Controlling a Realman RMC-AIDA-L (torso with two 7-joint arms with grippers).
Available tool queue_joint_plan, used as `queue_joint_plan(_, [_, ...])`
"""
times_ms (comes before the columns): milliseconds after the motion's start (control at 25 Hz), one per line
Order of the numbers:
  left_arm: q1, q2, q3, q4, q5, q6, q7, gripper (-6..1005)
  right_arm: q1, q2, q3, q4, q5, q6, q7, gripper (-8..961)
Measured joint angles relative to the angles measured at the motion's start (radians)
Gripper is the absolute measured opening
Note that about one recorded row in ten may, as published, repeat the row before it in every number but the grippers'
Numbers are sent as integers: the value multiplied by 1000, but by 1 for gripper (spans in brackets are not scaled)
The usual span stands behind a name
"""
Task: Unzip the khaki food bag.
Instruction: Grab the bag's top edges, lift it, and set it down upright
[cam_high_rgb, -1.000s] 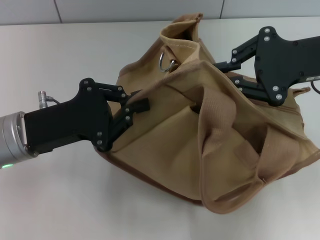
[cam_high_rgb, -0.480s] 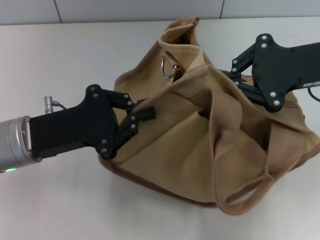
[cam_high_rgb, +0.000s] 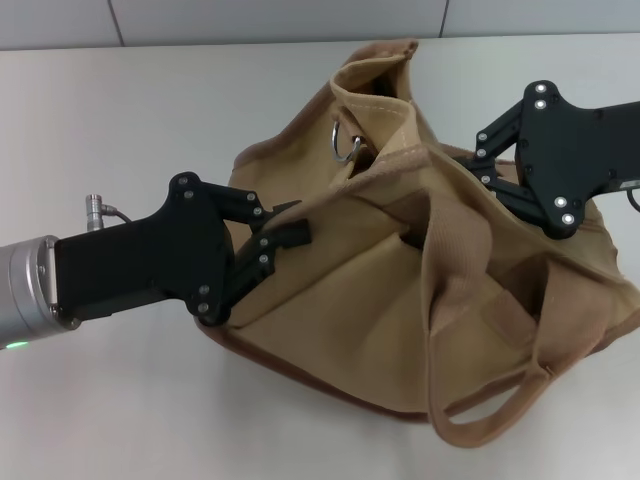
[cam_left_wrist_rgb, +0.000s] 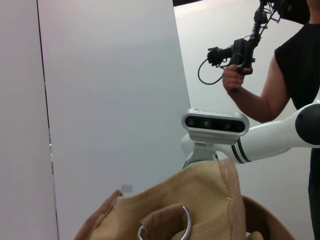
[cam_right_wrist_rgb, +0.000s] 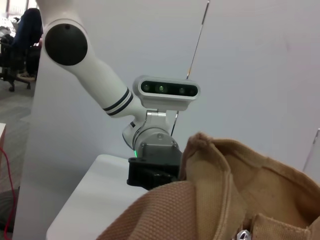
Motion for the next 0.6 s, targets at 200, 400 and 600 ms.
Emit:
queue_joint_plan(200, [6,0,-5,1,-1,3,3,64,-10,1,4,-6,1,7,28,3])
queue_joint_plan(400, [11,0,-7,1,-4,3,3,64,-34,1,8,-7,1,9,32,4])
queue_joint_plan(600, [16,0,-9,1,-7,6,11,64,-63,1,39,-3,0,12,33,4])
